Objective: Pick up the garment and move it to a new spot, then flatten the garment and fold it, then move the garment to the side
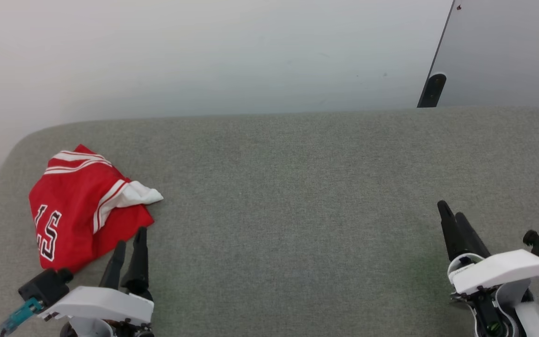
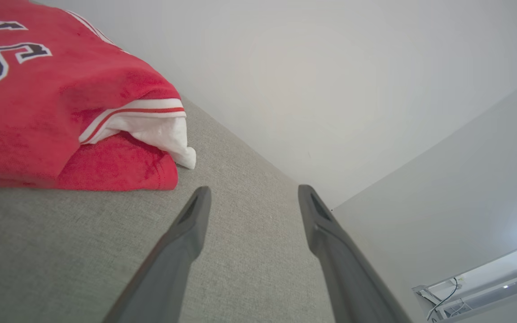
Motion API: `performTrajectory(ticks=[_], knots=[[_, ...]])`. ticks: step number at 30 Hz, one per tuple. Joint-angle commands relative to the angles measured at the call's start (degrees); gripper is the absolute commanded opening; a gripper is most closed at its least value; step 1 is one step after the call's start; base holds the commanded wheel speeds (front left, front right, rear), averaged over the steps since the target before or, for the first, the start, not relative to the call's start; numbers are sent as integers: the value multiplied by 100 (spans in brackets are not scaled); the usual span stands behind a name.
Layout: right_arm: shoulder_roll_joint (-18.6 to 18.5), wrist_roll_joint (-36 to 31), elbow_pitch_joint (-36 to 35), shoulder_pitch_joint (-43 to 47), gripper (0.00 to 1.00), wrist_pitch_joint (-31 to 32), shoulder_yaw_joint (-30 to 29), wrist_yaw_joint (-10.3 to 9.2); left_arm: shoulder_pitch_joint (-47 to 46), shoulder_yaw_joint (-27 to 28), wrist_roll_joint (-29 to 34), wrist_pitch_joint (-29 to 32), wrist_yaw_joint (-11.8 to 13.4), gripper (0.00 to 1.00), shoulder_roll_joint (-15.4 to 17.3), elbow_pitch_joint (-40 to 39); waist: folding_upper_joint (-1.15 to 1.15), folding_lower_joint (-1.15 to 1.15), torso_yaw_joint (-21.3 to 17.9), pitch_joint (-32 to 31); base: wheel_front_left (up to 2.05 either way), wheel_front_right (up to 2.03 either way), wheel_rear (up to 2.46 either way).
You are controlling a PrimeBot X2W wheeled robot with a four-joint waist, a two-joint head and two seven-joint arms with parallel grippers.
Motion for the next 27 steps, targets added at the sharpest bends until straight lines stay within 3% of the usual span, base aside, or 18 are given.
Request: performTrajectory(ticks=[1,9,27], knots=[[-90,-241,-22,-239,100,-65,56,-1,-121,-11,229,-58,-27,100,56,-57,0,0,0,8,0,0,0],[-170,-1157,150,-381,100,-208,97,-1,-181,-9,943,-206,27,100,92,-76,0,0,-12,33,0,0,0],[-107,-2398,365,-526,100,-476,-17,-2,-242,-145,2175,-471,11,100,194,152,0,0,-40,89,0,0,0]])
